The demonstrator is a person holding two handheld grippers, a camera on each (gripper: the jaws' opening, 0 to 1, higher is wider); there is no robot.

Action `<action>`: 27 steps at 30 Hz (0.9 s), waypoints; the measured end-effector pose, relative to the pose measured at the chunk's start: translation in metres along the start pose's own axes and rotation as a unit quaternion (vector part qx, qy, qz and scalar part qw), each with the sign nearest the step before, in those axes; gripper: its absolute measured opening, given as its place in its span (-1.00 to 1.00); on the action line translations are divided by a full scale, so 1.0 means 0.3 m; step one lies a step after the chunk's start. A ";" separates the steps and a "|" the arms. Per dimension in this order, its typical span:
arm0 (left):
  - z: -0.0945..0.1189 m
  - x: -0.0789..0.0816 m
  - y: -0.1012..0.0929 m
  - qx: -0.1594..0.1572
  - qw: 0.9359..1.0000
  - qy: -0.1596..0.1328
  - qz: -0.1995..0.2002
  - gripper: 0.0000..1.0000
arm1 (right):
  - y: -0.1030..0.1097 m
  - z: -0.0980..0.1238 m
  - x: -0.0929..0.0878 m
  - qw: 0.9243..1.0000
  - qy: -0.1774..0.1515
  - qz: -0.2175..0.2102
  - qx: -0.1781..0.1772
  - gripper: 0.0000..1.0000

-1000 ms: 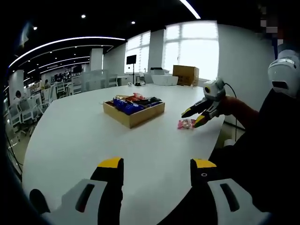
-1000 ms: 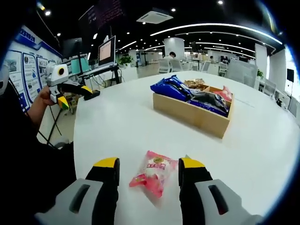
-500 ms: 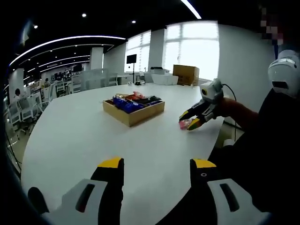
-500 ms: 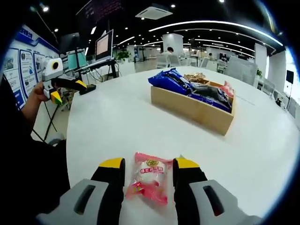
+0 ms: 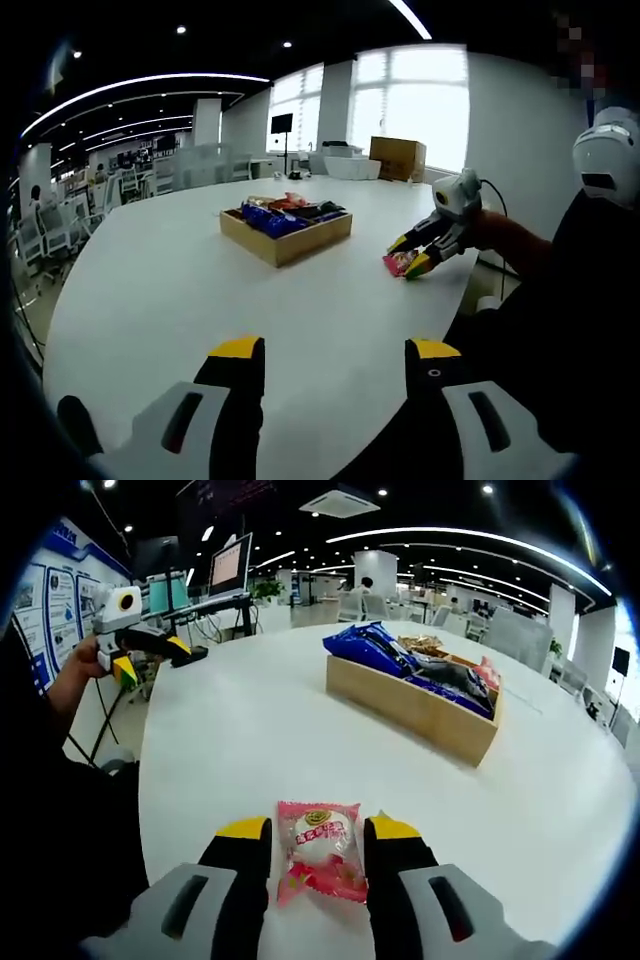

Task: Pick up the scattered marshmallows, QQ candies, Oreo cookies, and mixed nuts on the table and sort them into separate containers

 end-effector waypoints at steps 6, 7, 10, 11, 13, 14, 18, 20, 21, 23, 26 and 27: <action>-0.002 0.005 -0.009 -0.003 1.000 0.000 -0.002 0.22 | 0.016 0.008 0.009 1.000 -0.002 0.019 0.011 -0.63; -0.001 0.004 -0.008 -0.002 1.000 0.001 -0.002 0.22 | 0.018 0.008 0.012 1.000 -0.003 0.022 0.011 -0.63; 0.002 0.006 -0.005 0.000 1.000 0.001 -0.002 0.21 | 0.012 0.004 0.015 1.000 -0.002 0.026 0.014 -0.64; 0.002 0.007 -0.006 0.000 1.000 0.001 -0.002 0.21 | 0.012 0.005 0.016 1.000 -0.002 0.027 0.015 -0.64; 0.003 0.009 -0.007 -0.001 1.000 0.001 -0.003 0.21 | 0.012 0.004 0.021 0.999 -0.003 0.030 0.014 -0.64; 0.003 0.009 -0.006 -0.001 1.000 0.001 -0.003 0.21 | 0.011 0.005 0.024 0.999 -0.004 0.031 0.014 -0.64; 0.000 0.006 -0.007 -0.003 1.000 0.003 -0.003 0.21 | 0.002 0.010 0.046 0.999 -0.009 0.034 0.014 -0.64; -0.001 0.005 -0.009 -0.004 1.000 0.004 -0.003 0.21 | -0.003 0.012 0.060 0.999 -0.016 0.035 0.016 -0.64; -0.001 0.004 -0.010 -0.004 1.000 0.004 -0.003 0.21 | -0.006 0.011 0.068 0.999 -0.020 0.033 0.019 -0.64; 0.000 0.003 -0.012 -0.005 1.000 0.004 -0.003 0.21 | -0.014 0.013 0.088 0.999 -0.027 0.032 0.020 -0.64; 0.000 0.000 -0.012 -0.005 1.000 0.005 -0.002 0.20 | -0.029 0.017 0.114 0.999 -0.035 0.036 0.016 -0.64; 0.001 0.000 -0.012 -0.005 1.000 0.006 -0.002 0.20 | -0.036 0.017 0.124 0.998 -0.037 0.038 0.014 -0.64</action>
Point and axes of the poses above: the point that each gripper's makers call its tool centre point, and the gripper's own axes: z roughly backward along the fingers, y roughly to its left, x roughly out of its top, the point moved 4 cm from there along z, roughly backward along the fingers, and after that the axes turned 7 degrees about x, right-handed, at the moved point
